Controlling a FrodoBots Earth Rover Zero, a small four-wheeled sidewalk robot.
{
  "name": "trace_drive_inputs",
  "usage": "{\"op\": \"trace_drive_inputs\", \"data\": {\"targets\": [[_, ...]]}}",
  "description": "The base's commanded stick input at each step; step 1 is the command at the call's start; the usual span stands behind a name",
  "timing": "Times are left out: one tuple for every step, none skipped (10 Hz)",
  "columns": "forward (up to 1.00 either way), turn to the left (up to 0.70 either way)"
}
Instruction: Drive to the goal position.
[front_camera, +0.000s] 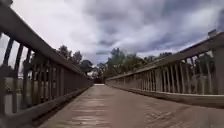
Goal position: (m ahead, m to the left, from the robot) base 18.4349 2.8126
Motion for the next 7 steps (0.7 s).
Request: {"op": "trace_drive_inputs", "data": {"targets": [[0.85, 0.00], [0.85, 0.00], [0.85, 0.00], [0.85, 0.10], [0.85, 0.34], [0.85, 0.34], [0.85, 0.34]]}}
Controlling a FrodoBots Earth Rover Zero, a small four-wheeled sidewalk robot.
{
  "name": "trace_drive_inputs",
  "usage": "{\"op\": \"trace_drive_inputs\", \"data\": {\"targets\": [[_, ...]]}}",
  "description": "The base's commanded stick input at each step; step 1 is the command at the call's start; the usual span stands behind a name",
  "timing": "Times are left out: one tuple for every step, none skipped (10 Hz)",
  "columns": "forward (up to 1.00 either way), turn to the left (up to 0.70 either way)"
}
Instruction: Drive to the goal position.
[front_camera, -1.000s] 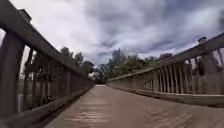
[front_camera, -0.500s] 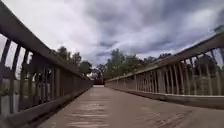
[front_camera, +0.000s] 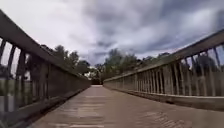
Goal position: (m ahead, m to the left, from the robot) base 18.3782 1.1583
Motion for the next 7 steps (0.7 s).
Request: {"op": "trace_drive_inputs", "data": {"targets": [[0.85, 0.34], [0.85, 0.34], [0.85, 0.34], [0.85, 0.34], [0.85, 0.34], [0.85, 0.34], [0.85, 0.34]]}}
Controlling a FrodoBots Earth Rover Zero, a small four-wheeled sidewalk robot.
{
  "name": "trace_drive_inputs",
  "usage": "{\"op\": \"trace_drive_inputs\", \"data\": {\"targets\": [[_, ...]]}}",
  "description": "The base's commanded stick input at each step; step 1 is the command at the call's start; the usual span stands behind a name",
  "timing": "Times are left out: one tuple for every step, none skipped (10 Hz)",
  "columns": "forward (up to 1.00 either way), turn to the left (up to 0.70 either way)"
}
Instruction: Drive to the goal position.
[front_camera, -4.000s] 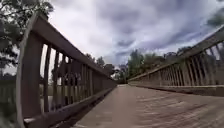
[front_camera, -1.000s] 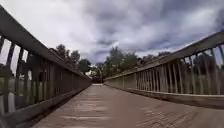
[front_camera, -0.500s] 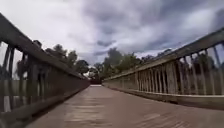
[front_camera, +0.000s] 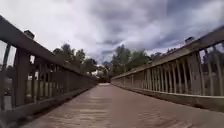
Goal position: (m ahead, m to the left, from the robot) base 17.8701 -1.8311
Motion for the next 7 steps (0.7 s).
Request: {"op": "trace_drive_inputs", "data": {"targets": [[0.85, 0.34], [0.85, 0.34], [0.85, 0.34], [0.85, 0.23], [0.85, 0.06], [0.85, 0.00], [0.85, 0.00]]}}
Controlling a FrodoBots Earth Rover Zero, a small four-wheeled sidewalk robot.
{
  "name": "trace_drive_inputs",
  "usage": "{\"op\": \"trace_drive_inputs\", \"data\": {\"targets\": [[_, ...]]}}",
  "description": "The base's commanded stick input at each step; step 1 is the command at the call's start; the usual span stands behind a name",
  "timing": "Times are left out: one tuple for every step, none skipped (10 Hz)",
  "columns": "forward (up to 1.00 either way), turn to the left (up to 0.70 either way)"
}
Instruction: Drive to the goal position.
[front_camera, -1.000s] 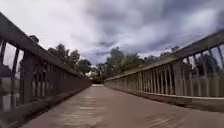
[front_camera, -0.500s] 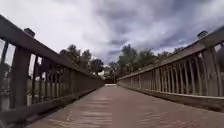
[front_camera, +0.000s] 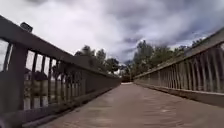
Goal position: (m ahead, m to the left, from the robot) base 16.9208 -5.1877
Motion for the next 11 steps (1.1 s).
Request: {"op": "trace_drive_inputs", "data": {"targets": [[0.85, 0.00], [0.85, 0.00], [0.85, -0.33], [0.85, -0.26], [0.85, -0.11], [0.85, 0.00], [0.85, 0.00], [0.85, -0.17], [0.85, -0.31], [0.85, -0.22], [0.85, -0.02]]}}
